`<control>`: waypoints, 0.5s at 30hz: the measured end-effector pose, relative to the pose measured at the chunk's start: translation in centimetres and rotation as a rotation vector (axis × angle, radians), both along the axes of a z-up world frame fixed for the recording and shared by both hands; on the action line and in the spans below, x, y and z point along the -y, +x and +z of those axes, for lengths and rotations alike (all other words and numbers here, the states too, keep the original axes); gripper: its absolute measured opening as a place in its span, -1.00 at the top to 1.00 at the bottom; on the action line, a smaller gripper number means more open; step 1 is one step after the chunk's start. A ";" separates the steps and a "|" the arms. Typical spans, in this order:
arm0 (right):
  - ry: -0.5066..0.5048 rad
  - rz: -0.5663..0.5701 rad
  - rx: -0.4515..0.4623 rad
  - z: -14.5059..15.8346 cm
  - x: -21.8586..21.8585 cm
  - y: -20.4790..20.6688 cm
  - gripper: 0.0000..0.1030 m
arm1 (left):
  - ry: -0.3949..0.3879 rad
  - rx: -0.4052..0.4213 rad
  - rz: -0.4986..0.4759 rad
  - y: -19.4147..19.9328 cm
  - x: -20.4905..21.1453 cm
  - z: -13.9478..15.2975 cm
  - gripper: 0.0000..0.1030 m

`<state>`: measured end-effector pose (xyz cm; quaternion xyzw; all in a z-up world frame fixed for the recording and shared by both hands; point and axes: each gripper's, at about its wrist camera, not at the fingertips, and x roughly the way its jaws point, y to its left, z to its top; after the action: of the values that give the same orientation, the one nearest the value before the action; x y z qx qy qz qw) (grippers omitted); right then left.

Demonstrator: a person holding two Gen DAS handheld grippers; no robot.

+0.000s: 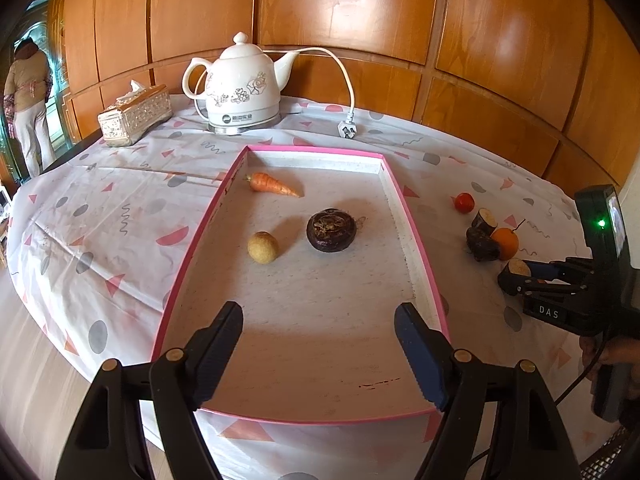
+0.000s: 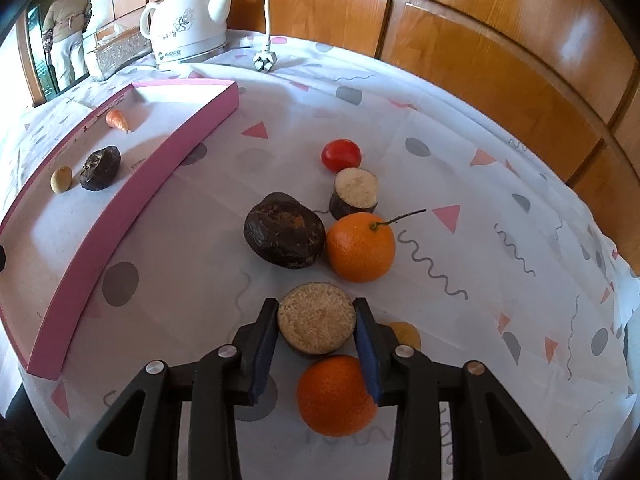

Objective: Organize fruits
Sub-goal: 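Carry the fruit slice into the tray and open the right gripper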

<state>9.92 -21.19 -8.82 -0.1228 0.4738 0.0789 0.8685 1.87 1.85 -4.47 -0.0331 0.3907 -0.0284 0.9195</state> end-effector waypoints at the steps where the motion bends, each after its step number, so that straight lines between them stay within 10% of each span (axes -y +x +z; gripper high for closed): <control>1: 0.000 -0.002 0.006 0.0 0.0 -0.1 0.28 | 0.002 -0.002 0.000 0.0 0.0 0.0 -0.53; 15: 0.015 0.011 0.124 2.2 -1.3 -1.7 0.28 | -0.008 0.020 0.052 -0.8 -1.1 0.8 -0.63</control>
<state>8.25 -19.86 -6.59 -0.1236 0.4176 0.0793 0.8967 1.04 2.99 -3.64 -0.0469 0.3803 -0.0065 0.9237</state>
